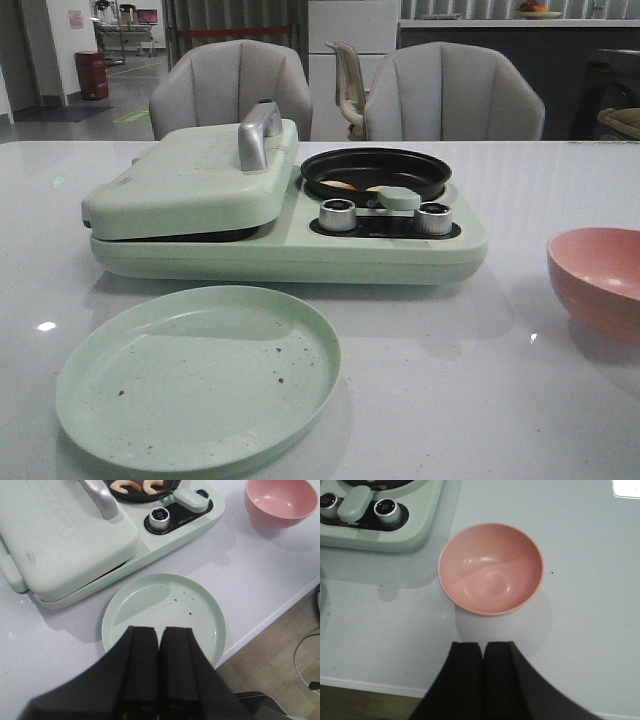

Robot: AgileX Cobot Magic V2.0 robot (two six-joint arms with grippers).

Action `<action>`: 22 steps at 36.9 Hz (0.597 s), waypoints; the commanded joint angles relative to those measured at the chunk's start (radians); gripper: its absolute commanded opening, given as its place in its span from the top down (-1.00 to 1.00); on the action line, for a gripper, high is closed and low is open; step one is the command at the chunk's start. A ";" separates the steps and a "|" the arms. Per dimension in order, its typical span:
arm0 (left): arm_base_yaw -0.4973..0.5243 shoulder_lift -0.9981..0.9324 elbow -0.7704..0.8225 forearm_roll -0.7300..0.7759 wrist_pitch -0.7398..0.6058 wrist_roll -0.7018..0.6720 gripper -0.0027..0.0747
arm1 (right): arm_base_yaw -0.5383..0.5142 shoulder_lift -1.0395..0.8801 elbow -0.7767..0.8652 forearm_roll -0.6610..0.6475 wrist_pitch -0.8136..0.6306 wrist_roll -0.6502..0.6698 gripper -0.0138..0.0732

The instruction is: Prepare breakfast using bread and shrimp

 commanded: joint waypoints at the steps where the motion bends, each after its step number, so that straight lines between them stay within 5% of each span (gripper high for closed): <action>1: -0.010 -0.005 -0.026 -0.016 -0.075 -0.006 0.67 | 0.001 -0.003 -0.026 -0.002 -0.053 -0.008 0.58; 14: 0.002 -0.013 -0.021 -0.018 -0.086 -0.006 0.67 | 0.001 -0.003 -0.026 -0.002 -0.054 -0.008 0.58; 22: 0.191 -0.173 0.031 0.001 -0.164 -0.006 0.67 | 0.001 -0.003 -0.026 -0.002 -0.055 -0.008 0.58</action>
